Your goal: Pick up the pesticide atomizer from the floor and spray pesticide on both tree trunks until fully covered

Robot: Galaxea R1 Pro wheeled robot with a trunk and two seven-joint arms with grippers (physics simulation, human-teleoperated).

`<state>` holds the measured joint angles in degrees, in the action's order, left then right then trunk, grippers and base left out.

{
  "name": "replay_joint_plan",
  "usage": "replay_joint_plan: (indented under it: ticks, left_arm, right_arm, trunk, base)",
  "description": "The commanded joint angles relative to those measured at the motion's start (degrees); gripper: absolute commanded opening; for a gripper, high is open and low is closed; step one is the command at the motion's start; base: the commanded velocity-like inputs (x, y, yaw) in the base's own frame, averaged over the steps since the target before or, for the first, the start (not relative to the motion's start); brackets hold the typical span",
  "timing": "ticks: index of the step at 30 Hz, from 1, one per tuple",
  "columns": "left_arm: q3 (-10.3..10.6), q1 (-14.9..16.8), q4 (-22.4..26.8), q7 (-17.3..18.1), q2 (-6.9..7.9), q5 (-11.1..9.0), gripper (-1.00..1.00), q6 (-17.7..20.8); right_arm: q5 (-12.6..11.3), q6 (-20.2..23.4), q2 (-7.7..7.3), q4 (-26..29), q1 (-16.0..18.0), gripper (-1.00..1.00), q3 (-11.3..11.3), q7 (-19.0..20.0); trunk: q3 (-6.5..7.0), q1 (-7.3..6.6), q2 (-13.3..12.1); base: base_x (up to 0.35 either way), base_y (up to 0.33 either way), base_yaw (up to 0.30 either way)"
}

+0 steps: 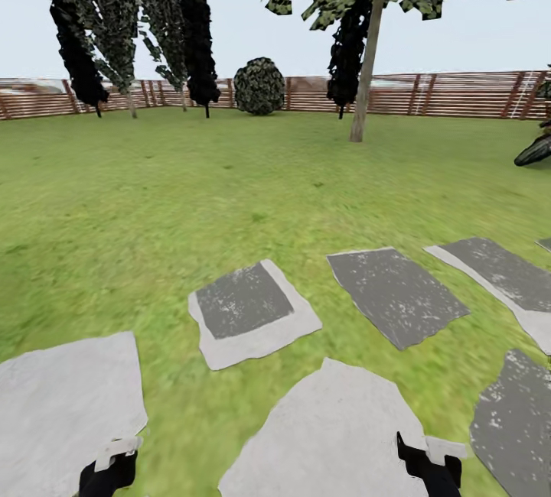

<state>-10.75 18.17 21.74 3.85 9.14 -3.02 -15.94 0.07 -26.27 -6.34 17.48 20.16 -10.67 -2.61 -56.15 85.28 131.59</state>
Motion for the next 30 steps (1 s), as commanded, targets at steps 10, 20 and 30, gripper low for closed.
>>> replay_joint_plan:
  ticks: [10, 20, 30]
  left_arm:
    - [-0.31, 0.02, -0.12, 0.38, 0.00, -0.32, -1.00, -0.14]
    - [-0.25, 0.02, -0.12, 0.37, 0.00, -0.31, -1.00, -0.05]
    - [-0.29, 0.02, -0.12, -0.14, 0.01, -0.31, -1.00, -0.05]
  right_arm:
    - [0.01, -0.19, 0.04, -0.08, 0.06, 1.00, -0.01, -0.12]
    - [0.01, -0.19, 0.09, -0.08, 0.05, 1.00, 0.02, -0.11]
    - [0.10, -0.19, 0.13, -0.08, 0.05, 1.00, 0.04, -0.05]
  trunk:
    - [0.07, 0.02, 0.02]
    - [0.07, 0.02, 0.02]
    - [0.07, 0.02, 0.02]
  base:
    - [0.337, 0.000, -0.292]
    - [0.338, 0.000, -0.295]
    - [0.338, 0.000, -0.139]
